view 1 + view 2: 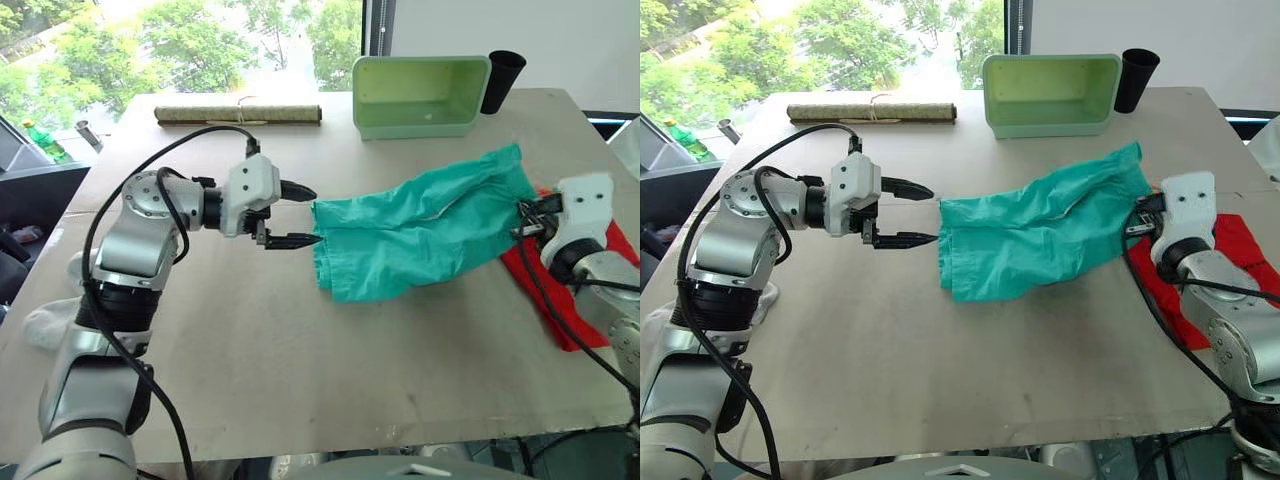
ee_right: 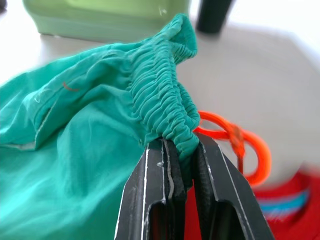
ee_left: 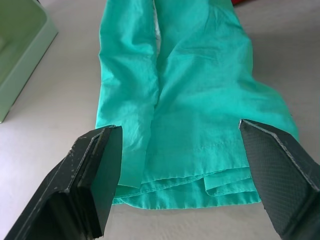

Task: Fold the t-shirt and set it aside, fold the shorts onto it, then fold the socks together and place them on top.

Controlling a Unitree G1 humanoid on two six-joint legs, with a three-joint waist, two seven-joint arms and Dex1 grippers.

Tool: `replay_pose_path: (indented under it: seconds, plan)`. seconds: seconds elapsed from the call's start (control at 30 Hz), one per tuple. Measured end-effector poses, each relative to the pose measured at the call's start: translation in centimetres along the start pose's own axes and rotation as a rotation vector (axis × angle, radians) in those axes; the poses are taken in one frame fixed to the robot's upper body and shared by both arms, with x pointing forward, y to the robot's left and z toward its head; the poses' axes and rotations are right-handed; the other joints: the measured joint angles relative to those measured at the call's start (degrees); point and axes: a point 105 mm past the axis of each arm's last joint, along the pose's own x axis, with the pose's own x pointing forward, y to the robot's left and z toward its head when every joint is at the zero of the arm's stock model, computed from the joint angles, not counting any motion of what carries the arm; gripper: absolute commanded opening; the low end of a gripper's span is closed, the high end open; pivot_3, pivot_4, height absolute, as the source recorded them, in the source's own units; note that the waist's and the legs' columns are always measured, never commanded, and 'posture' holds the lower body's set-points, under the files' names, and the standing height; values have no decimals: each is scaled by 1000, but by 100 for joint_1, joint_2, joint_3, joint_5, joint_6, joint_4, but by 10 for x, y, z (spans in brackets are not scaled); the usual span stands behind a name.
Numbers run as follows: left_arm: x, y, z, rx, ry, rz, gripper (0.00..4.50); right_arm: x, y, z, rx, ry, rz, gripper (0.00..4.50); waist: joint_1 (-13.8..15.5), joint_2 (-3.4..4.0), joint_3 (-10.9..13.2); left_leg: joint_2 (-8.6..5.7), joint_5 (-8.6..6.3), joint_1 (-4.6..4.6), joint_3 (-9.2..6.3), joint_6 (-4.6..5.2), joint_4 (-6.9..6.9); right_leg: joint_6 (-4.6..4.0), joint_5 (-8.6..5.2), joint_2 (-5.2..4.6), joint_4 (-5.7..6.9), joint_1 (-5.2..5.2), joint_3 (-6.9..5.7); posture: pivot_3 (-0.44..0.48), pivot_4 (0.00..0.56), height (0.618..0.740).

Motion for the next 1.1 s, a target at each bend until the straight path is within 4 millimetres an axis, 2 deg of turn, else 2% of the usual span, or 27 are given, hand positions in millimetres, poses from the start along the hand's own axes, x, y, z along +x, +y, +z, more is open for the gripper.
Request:
replay_pose_path:
  seconds: [0.03,0.1,0.13,0.2,0.23,0.3,0.33,0.47,0.67,0.7,0.73,0.83,0.93,0.97,1.1]
  plan:
    - [1,1,0,-1,-2,-1,3986,-1,7,7,-68,-16,40,119,2,-2,0,1,0,0,0,0,0,0,0,1,0,0,-1,0,150,740]
    - [3,5,-3,7,10,-2,3986,-1,39,18,-425,-44,202,119,-5,3,3,2,0,0,8,0,-3,3,-3,1,-6,-7,6,0,150,740]
    - [4,6,-5,9,19,-3,3986,0,50,18,-486,-58,247,119,-7,-12,-6,7,0,1,8,0,1,3,-3,6,-5,-10,4,0,150,740]
    - [7,10,-12,7,41,-4,3986,4,84,22,-610,-110,380,119,-18,-13,-5,9,0,-2,14,0,3,3,-3,6,-4,-11,6,0,150,740]
    - [10,11,-14,6,43,-18,3986,4,112,23,-640,-143,488,119,-16,-15,-4,9,0,-6,13,1,6,3,-3,6,-2,-12,5,0,150,740]
    - [12,12,-14,11,47,-26,3986,2,131,26,-650,-167,569,119,-4,-17,-2,9,1,-10,13,1,12,-3,1,6,-1,-11,5,0,150,740]
    - [11,15,-13,12,48,-27,3986,3,147,36,-648,-198,632,119,-2,-19,-1,8,1,-12,14,2,15,-18,12,6,-2,-10,5,0,150,740]
    - [10,18,-11,29,45,-32,3986,2,169,54,-585,-227,731,119,4,-30,-7,7,1,-11,13,2,15,-19,12,6,-4,-5,1,0,150,740]
    - [5,19,-15,30,64,-22,3986,2,200,38,-485,-121,943,119,-19,-32,-7,7,1,-6,14,1,16,-19,12,6,5,-6,0,0,150,740]
    - [3,19,-16,28,68,-20,3986,2,203,34,-488,-107,973,870,-19,-32,-8,7,1,-6,13,1,16,-19,12,6,5,-6,0,0,150,740]
    - [0,19,-18,23,74,-15,3986,2,206,30,-486,-96,1006,1203,-21,-32,-8,7,1,-5,14,1,16,-19,12,6,4,-6,1,0,150,740]
    - [-6,17,-23,8,90,-12,3986,-1,218,23,-443,-70,1111,2747,-24,-32,-7,7,2,-6,13,1,16,-20,13,7,6,-7,0,0,150,740]
    - [-14,18,-23,-1,100,-6,3986,-5,227,21,-404,-76,1182,4105,-25,-32,-7,7,2,-6,14,1,16,-20,13,8,6,-6,0,0,150,740]
    - [-18,19,-23,-3,104,-8,3986,-6,232,22,-382,-87,1204,4431,-28,-33,-8,7,2,-4,14,1,17,-20,13,7,7,-6,1,0,150,740]
    - [-31,23,-13,-17,80,-18,3986,-4,243,27,-246,-104,1256,4431,-20,-33,-7,7,2,-6,12,0,17,-20,13,8,9,-6,-1,0,150,740]
